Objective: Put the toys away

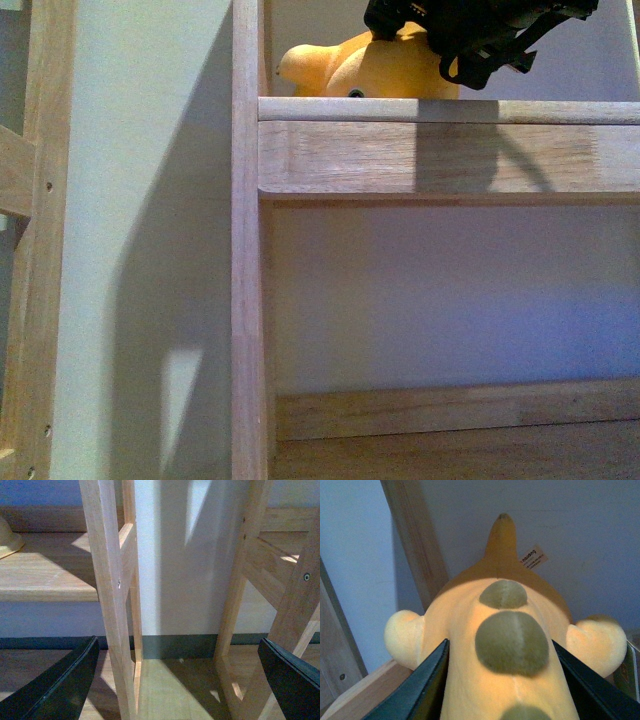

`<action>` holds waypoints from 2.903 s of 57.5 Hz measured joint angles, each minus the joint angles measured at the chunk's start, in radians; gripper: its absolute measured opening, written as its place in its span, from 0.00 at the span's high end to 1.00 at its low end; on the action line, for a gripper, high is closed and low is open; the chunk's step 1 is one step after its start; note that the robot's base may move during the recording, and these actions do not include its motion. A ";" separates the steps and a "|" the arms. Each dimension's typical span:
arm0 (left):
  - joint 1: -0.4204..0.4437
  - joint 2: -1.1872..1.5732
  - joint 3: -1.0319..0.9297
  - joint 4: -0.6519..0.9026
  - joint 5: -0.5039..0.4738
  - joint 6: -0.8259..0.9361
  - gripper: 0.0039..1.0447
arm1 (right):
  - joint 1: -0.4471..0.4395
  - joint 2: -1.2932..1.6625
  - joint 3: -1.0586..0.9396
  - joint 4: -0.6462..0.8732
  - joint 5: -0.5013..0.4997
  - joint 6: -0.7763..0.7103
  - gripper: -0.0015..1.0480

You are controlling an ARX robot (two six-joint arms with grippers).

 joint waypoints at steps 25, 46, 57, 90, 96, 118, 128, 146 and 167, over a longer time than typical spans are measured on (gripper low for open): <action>0.000 0.000 0.000 0.000 0.000 0.000 0.06 | -0.027 -0.001 0.023 -0.010 0.023 -0.039 0.06; 0.000 0.000 0.000 0.000 0.000 0.000 0.06 | -0.021 -0.027 0.070 0.030 0.054 -0.168 0.06; 0.000 0.000 0.000 0.000 0.000 0.000 0.06 | -0.018 -0.045 0.100 0.053 0.072 -0.189 0.06; 0.000 0.000 0.000 0.000 0.000 0.000 0.06 | -0.082 -0.571 -0.387 0.135 0.259 -0.361 0.06; 0.000 0.000 0.000 0.000 0.000 0.000 0.06 | -0.141 -0.685 -0.492 0.097 0.261 -0.348 0.06; 0.000 0.000 0.000 0.000 0.000 0.000 0.06 | -0.398 -1.068 -0.882 0.033 0.113 -0.206 0.06; 0.000 0.000 0.000 0.000 0.000 0.000 0.06 | -0.321 -1.184 -1.133 0.076 0.172 -0.193 0.06; 0.000 0.000 0.000 0.000 0.000 0.000 0.06 | -0.205 -1.426 -1.584 0.114 0.295 -0.109 0.06; 0.000 0.000 0.000 0.000 0.000 0.000 0.06 | -0.346 -1.581 -1.822 0.053 0.167 -0.075 0.06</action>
